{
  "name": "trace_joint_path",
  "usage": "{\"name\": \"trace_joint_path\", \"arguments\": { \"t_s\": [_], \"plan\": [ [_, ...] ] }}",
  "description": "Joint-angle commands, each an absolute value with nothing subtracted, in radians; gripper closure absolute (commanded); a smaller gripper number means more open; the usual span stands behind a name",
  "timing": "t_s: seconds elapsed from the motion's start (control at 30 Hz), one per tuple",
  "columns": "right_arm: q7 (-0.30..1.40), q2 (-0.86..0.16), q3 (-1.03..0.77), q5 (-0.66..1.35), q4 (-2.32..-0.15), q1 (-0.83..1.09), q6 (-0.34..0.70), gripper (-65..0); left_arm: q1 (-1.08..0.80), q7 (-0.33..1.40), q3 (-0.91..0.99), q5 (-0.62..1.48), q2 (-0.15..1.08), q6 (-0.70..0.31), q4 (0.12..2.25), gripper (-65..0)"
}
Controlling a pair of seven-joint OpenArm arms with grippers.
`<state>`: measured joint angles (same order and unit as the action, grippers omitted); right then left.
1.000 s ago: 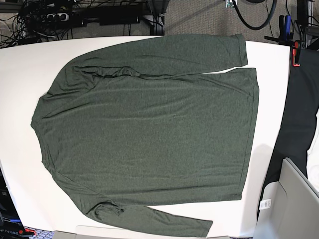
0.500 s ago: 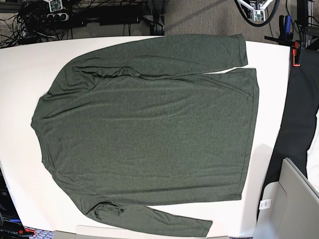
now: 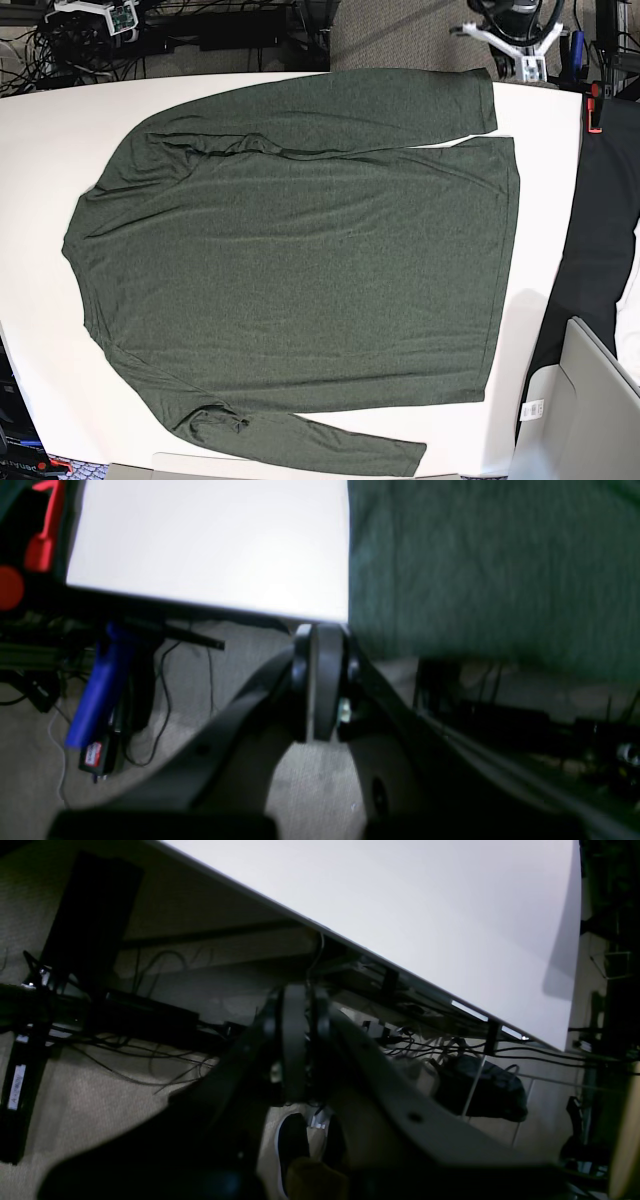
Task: Fold the T-shirt properly
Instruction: 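Lower the left gripper onto the shirt's shoulder corner near its sleeve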
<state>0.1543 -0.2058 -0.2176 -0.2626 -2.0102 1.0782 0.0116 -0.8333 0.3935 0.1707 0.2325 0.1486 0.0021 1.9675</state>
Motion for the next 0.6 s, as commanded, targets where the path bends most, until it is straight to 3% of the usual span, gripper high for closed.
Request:
{"name": "trace_joint_path", "arguments": {
  "t_s": [0.0,0.07,0.2,0.37,0.57],
  "plan": [
    [0.130,-0.209,-0.223,-0.260,-2.035,1.084,0.002,0.0,-0.835,0.375,0.177,0.232,0.154,0.005,1.994,0.0],
    [0.128,-0.209,-0.223,-0.260,-2.041,1.079,0.002,-0.2,-0.826,0.375,0.176,0.232,0.154,0.005,1.995,-1.1],
    [0.128,-0.209,-0.223,-0.260,-2.046,1.047,0.005,-1.0,-0.780,0.404,0.171,0.234,0.154,0.005,1.995,-9.5],
    [0.131,-0.202,-0.223,-0.260,-2.046,1.004,0.004,-11.0,-0.697,0.550,0.171,0.236,0.154,0.004,1.997,-18.0],
    [0.134,-0.170,-0.237,-0.260,-2.046,0.963,0.005,-15.4,-0.650,0.624,0.171,0.239,0.148,0.002,1.997,-19.8]
  ]
}}
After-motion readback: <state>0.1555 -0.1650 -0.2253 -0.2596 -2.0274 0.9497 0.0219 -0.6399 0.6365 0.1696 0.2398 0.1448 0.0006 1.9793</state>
